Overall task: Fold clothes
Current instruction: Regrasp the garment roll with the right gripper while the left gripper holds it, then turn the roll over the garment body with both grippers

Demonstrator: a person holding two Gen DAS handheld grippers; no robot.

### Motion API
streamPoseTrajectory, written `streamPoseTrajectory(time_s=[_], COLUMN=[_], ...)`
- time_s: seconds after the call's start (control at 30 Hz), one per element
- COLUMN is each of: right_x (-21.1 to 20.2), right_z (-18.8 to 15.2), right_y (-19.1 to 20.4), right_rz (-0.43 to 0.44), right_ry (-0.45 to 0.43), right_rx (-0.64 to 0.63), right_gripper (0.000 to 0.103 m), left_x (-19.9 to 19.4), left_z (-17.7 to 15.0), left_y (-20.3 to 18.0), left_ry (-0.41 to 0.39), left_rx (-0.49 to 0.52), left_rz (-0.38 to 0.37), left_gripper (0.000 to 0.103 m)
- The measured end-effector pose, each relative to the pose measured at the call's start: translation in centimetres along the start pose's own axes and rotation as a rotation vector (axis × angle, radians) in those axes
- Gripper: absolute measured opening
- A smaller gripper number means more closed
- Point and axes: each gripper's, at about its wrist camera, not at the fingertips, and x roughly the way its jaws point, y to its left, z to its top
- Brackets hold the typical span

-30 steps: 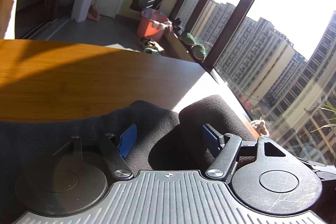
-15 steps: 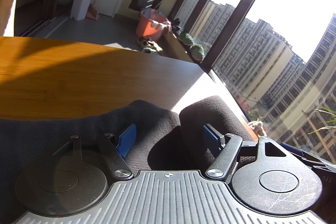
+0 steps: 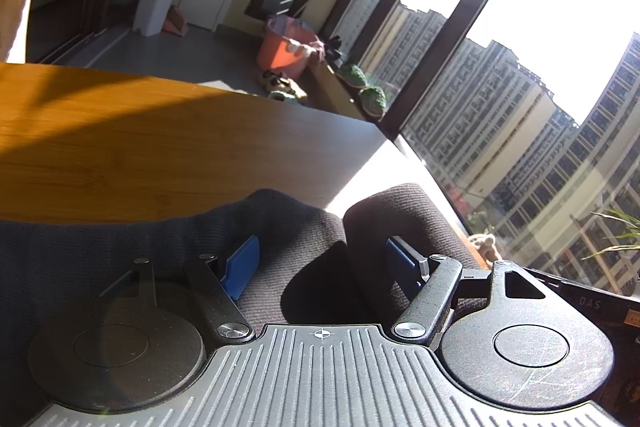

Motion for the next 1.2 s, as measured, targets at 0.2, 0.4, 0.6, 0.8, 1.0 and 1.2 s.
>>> streamPoseTrajectory(time_s=[0.2, 0.4, 0.6, 0.8, 1.0, 1.2], right_x=[0.0, 1.9, 3.1, 2.9, 2.1, 1.7], right_z=[-0.1, 0.6, 0.2, -0.2, -1.0, -2.1], right_y=[2.7, 6.4, 10.0, 11.5, 13.4, 16.0], right_rz=[0.128, 0.223, 0.159, 0.138, 0.112, 0.025], right_ry=[-0.012, 0.014, 0.048, 0.02, -0.036, -0.094], right_rx=[0.026, 0.089, -0.011, -0.075, -0.177, -0.305], right_gripper=[0.103, 0.083, 0.078, 0.072, 0.056, 0.056], left_x=[0.1, -0.2, -0.7, -1.6, -2.7, -2.5], left_z=[0.2, 0.1, 0.5, 1.1, 2.1, 2.5], left_y=[0.1, 0.4, 1.1, 0.8, -0.4, -1.6], left_ry=[0.003, 0.008, 0.028, 0.026, -0.002, 0.007], left_rx=[-0.002, -0.02, -0.042, -0.037, -0.011, 0.013], left_rz=[-0.007, -0.017, -0.027, 0.011, 0.019, 0.029], left_gripper=[0.078, 0.078, 0.076, 0.078, 0.081, 0.084])
